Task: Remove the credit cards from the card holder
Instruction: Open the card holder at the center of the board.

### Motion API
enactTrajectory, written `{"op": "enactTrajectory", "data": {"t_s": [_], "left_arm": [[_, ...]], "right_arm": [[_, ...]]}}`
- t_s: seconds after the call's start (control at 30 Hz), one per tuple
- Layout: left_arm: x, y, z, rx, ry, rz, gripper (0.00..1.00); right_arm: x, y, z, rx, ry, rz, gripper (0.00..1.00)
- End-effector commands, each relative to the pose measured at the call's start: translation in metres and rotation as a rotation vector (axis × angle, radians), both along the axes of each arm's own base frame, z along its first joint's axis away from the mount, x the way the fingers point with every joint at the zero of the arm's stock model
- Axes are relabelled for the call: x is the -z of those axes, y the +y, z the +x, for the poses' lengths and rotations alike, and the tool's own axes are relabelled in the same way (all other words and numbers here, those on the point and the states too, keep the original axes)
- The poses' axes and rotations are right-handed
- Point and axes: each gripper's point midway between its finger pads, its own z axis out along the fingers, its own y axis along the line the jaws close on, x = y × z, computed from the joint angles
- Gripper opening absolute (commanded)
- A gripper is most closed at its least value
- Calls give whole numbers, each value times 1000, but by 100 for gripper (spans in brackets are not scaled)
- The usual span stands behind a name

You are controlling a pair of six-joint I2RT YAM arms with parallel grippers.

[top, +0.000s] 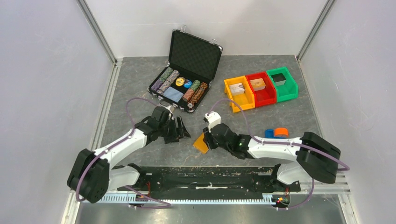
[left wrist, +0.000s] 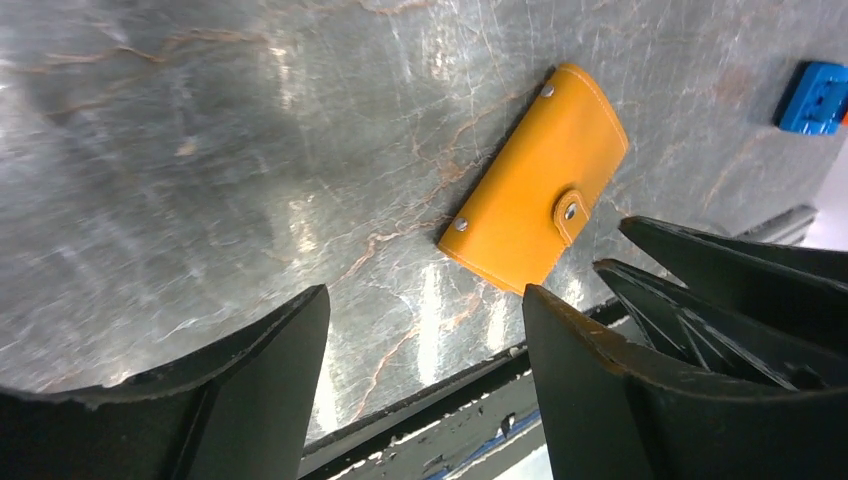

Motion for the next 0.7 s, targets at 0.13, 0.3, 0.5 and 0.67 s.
{"op": "enactTrajectory", "data": {"t_s": [0.13,0.3,0.5,0.67], "left_arm": [[-24,35,11,-126,-171,108,79],[-23,41,8,-130,-179,125,81],[-21,40,7,-114,-171,126,81],[-24,37,7,-106,-172,114,81]], "right_arm": [[25,-3,4,127,148,-144,36],[42,-4,6,144,172,-211,41],[64,-9,4,152,192,-291,38],[67,-15,1,154,180,-303,18]]}}
